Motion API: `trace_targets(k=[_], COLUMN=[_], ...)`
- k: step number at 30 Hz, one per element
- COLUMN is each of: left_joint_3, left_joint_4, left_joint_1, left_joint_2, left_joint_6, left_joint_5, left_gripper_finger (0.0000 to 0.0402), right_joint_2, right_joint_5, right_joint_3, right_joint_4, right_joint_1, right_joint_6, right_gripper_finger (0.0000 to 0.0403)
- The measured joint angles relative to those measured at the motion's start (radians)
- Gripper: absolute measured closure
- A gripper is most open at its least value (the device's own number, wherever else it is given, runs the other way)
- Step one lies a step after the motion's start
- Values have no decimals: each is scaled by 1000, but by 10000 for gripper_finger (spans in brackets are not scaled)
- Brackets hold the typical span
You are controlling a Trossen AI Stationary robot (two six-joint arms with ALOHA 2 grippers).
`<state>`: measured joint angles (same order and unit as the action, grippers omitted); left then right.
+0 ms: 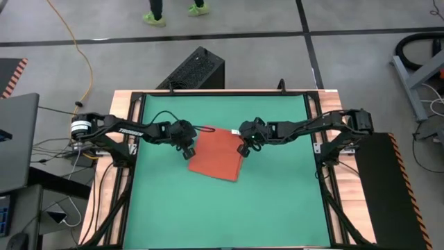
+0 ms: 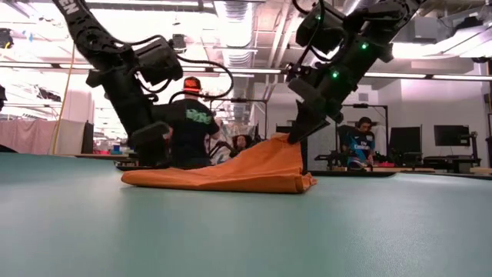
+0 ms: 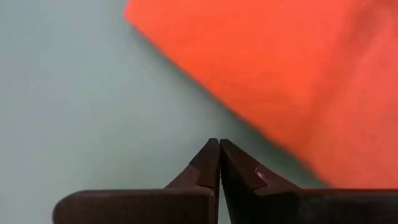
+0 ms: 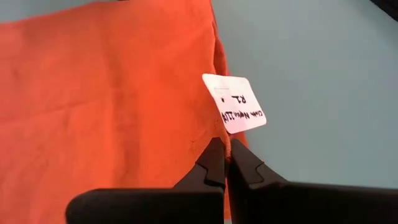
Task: Roll towel
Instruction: Fold the orange towel
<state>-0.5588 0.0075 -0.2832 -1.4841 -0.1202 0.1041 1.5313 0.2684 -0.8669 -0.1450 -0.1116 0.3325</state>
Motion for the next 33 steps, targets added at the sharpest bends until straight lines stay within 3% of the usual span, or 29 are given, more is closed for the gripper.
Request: trace_targets(k=[5, 27, 33], left_joint_3=[65, 73, 71], left_joint_4=[152, 228, 253], left_joint_1=[1, 3, 3], left_joint_2=[0, -1, -63], left_joint_6=[-24, -17, -21], left_joint_5=[-77, -125, -125], left_gripper_finger=[401, 401, 401], right_joint_2=[-23, -26, -26], right_joint_5=[0, 2, 3], right_joint_3=[0, 0, 0], right_joint_4=[-7, -13, -15], right_joint_1=[1, 5, 17], right_joint_6=[0, 0, 18], right_gripper_finger=[392, 392, 392])
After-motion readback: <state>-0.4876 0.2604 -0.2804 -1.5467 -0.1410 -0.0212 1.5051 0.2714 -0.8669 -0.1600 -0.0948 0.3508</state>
